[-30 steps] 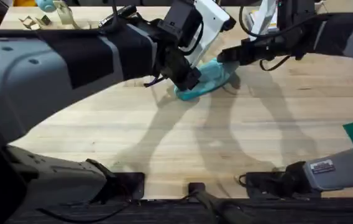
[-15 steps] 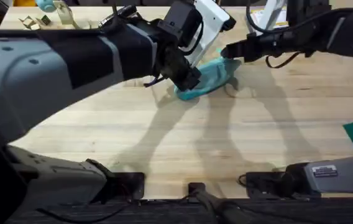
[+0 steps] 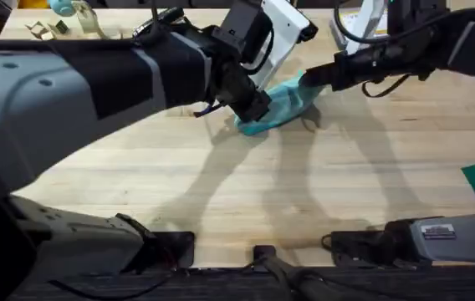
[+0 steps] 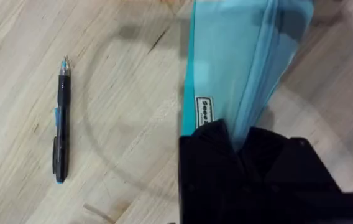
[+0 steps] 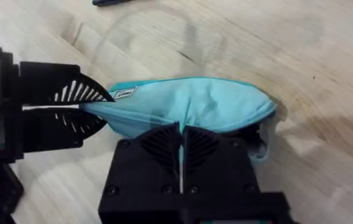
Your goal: Unzip the bag, pick up the pens from the table one at a time and place them inside, then zip the bag closed.
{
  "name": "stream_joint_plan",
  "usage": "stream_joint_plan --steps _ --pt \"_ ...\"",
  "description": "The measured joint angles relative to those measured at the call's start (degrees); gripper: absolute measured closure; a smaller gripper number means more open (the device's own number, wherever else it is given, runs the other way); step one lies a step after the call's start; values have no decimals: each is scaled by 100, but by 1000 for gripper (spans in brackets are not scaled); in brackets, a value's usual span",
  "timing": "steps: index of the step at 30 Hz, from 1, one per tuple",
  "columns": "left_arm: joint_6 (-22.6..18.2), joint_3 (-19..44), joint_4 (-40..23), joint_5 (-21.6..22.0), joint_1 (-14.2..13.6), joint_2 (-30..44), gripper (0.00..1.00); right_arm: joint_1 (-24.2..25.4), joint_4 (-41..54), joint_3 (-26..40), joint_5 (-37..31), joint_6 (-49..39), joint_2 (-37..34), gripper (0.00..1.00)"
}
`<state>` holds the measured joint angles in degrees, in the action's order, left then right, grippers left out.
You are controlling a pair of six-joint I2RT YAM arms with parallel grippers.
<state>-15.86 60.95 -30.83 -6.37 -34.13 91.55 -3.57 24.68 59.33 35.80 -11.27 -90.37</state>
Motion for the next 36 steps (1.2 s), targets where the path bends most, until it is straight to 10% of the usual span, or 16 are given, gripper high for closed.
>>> stream_joint_plan --steps 36 --pt "-7 -7 -17 2 0 0 958 -1453 -274 0 443 2503 0 969"
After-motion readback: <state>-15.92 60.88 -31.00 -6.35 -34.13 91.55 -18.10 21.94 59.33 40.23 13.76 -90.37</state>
